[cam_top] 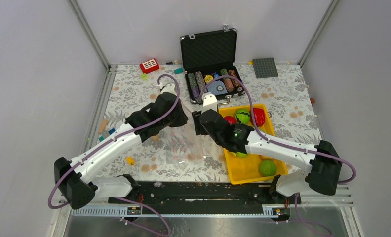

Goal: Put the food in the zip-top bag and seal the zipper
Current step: Open the zipper of the food storage bag at the center of the board.

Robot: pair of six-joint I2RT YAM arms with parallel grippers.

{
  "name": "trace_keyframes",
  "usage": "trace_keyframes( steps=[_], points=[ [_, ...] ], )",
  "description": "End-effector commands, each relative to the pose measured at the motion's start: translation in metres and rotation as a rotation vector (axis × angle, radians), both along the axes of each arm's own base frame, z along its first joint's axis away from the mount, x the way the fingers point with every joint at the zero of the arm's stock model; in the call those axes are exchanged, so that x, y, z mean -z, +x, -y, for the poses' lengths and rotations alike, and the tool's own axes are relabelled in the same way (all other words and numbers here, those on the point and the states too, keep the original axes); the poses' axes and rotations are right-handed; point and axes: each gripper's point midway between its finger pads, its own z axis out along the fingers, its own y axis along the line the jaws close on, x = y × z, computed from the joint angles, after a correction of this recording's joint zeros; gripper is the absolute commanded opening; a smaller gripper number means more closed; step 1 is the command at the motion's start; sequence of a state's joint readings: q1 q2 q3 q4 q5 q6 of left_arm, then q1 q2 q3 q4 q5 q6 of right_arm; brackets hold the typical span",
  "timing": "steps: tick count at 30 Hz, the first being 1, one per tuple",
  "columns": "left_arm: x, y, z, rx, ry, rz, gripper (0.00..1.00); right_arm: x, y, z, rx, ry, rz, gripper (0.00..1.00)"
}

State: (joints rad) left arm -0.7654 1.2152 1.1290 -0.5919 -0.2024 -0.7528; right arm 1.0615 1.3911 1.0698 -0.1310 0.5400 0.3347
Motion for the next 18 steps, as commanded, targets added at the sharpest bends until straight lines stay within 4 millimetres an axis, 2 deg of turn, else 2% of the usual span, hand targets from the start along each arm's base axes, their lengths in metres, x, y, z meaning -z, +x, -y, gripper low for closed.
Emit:
trace_keyframes(
  steps=[1,3,5,7,11,14,16,18],
  points=[
    [-0.024,-0.008,-0.007,0.073,0.051,0.063,0.0,-0.012,0.005,-0.001,0.007,-0.012,0.028,0.48],
    [-0.016,-0.012,-0.022,0.062,0.122,0.049,0.0,-0.016,0.005,0.004,0.01,-0.032,0.04,0.28],
    [-0.009,-0.017,-0.038,0.052,0.197,0.032,0.0,-0.021,0.008,0.014,0.034,-0.062,0.057,0.15],
    [-0.005,-0.021,-0.055,0.008,0.264,0.015,0.0,-0.025,0.013,0.029,0.074,-0.101,0.068,0.09],
    [-0.004,-0.024,-0.085,-0.075,0.361,0.008,0.0,-0.03,0.027,0.069,0.176,-0.174,0.069,0.04],
    [-0.003,-0.027,-0.105,-0.124,0.434,0.01,0.03,-0.032,0.032,0.096,0.219,-0.163,0.051,0.03],
    [-0.003,-0.029,-0.123,-0.18,0.498,0.005,0.05,-0.033,0.033,0.11,0.23,-0.172,0.054,0.02],
    [-0.006,-0.029,-0.128,-0.202,0.512,0.012,0.08,-0.036,0.031,0.116,0.223,-0.175,0.068,0.0]
  ],
)
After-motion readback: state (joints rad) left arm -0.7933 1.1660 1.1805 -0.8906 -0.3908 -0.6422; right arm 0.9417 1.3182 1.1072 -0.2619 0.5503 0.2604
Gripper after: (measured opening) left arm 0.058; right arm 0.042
